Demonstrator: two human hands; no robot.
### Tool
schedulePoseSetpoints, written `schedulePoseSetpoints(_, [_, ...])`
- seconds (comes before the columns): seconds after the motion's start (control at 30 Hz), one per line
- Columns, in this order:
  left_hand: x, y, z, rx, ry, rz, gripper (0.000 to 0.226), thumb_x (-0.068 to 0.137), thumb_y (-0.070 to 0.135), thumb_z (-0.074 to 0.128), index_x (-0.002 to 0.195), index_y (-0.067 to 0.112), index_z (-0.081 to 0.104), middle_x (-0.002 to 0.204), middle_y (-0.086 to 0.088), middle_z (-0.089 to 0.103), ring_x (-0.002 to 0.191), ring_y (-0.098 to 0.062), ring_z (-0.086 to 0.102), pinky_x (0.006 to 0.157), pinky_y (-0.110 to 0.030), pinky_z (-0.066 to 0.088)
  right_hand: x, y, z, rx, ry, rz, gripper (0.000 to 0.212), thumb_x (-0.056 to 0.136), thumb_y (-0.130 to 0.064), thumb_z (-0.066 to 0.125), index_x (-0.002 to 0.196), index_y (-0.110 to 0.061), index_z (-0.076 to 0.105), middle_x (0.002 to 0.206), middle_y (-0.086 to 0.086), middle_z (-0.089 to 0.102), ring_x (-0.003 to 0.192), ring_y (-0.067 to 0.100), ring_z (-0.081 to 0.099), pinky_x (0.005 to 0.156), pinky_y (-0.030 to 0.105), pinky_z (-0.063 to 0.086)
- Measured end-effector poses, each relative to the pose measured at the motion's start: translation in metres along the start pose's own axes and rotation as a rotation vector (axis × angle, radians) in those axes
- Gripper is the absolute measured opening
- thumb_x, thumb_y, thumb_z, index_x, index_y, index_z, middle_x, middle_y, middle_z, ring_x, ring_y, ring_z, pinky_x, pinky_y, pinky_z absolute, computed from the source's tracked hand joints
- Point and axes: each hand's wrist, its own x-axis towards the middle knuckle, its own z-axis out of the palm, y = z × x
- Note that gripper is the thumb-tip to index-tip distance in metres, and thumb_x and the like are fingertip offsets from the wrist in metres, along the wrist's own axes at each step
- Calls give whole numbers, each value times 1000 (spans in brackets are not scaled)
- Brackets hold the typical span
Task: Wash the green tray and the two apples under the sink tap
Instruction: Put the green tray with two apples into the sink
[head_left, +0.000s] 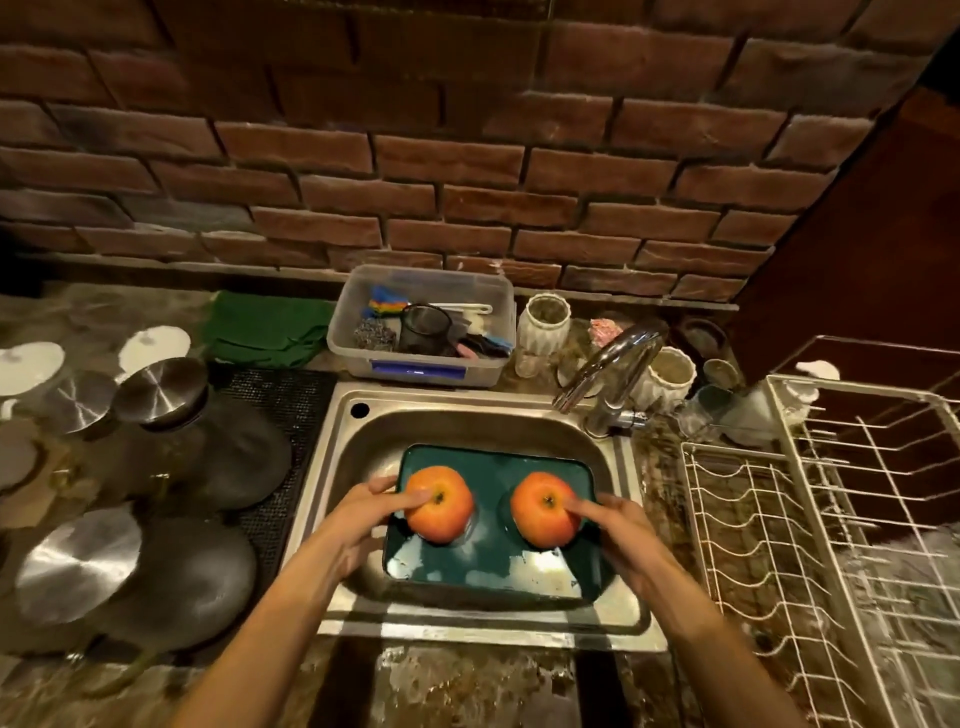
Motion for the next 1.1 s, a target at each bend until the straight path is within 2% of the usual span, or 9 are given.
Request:
schedulePoseSetpoints(0.1, [23, -5, -3, -15, -13, -41, 94, 35, 36, 101, 119, 23, 61, 116, -7, 73, 112, -23, 64, 83, -40, 51, 23, 8, 7, 37, 5, 25, 91, 78, -15, 82, 152, -3, 31, 143, 18, 53, 126, 29, 55, 107, 43, 47])
schedulePoseSetpoints(0.2, [48, -12, -5, -29, -18, -82, 96, 39, 34, 99, 125, 20, 58, 119, -5, 70, 112, -21, 63, 82, -37, 48, 47, 15, 14, 48, 55, 50, 82, 80, -8, 79, 149, 2, 36, 139, 21, 57, 123, 32, 58, 105, 43, 48])
schedulePoseSetpoints(0.37, [79, -26, -9, -66, 2, -103, 97, 48, 25, 94, 137, 14, 54, 135, -9, 62, 117, -22, 61, 82, -30, 47, 81, 32, 24, 53, 48, 109, 66, 75, -6, 82, 135, 4, 54, 126, 26, 65, 111, 35, 65, 91, 42, 54])
schedulePoseSetpoints(0.47, [91, -37, -10, -83, 9, -113, 107, 45, 26, 96, 140, 10, 52, 134, -12, 63, 119, -27, 59, 79, -31, 47, 94, 40, 28, 56, 48, 134, 64, 68, -10, 87, 124, -4, 57, 101, 11, 71, 87, 21, 69, 65, 27, 53])
schedulePoseSetpoints(0.63, [111, -51, -11, -66, 16, -151, 41, 79, -2, 75, 118, 7, 66, 112, -17, 65, 86, -22, 61, 61, -26, 52, 110, 49, 36, 14, 40, 179, 61, 75, -15, 84, 128, -15, 54, 96, 3, 70, 81, 11, 70, 59, 21, 52])
schedulePoseSetpoints(0.73, [115, -53, -11, -91, 28, -168, 44, 83, -7, 70, 124, 5, 60, 119, -17, 62, 88, -23, 61, 53, -17, 55, 116, 53, 39, -12, 23, 203, 71, 75, -16, 84, 138, -9, 50, 106, 6, 70, 90, 13, 68, 66, 23, 52])
schedulePoseSetpoints(0.83, [120, -56, -11, -99, 37, -167, 50, 85, -10, 67, 131, 4, 53, 122, -15, 60, 98, -25, 61, 57, -19, 57, 122, 56, 40, -24, 29, 207, 62, 76, -12, 82, 131, -8, 55, 96, 2, 72, 81, 11, 69, 58, 18, 53])
schedulePoseSetpoints(0.93, [122, -58, -10, -109, 42, -182, 48, 86, -11, 66, 127, 10, 51, 104, -7, 63, 88, -20, 61, 53, -17, 56, 126, 60, 40, -3, 13, 219, 73, 79, -10, 81, 143, -6, 47, 119, 13, 65, 95, 20, 66, 70, 26, 52])
schedulePoseSetpoints(1.1, [129, -66, -17, -77, 27, -213, 57, 85, -12, 66, 138, -6, 47, 122, -16, 61, 113, -33, 58, 86, -36, 52, 128, 68, 37, -1, -8, 251, 79, 78, -7, 81, 147, -5, 43, 127, 16, 63, 95, 20, 67, 72, 28, 53])
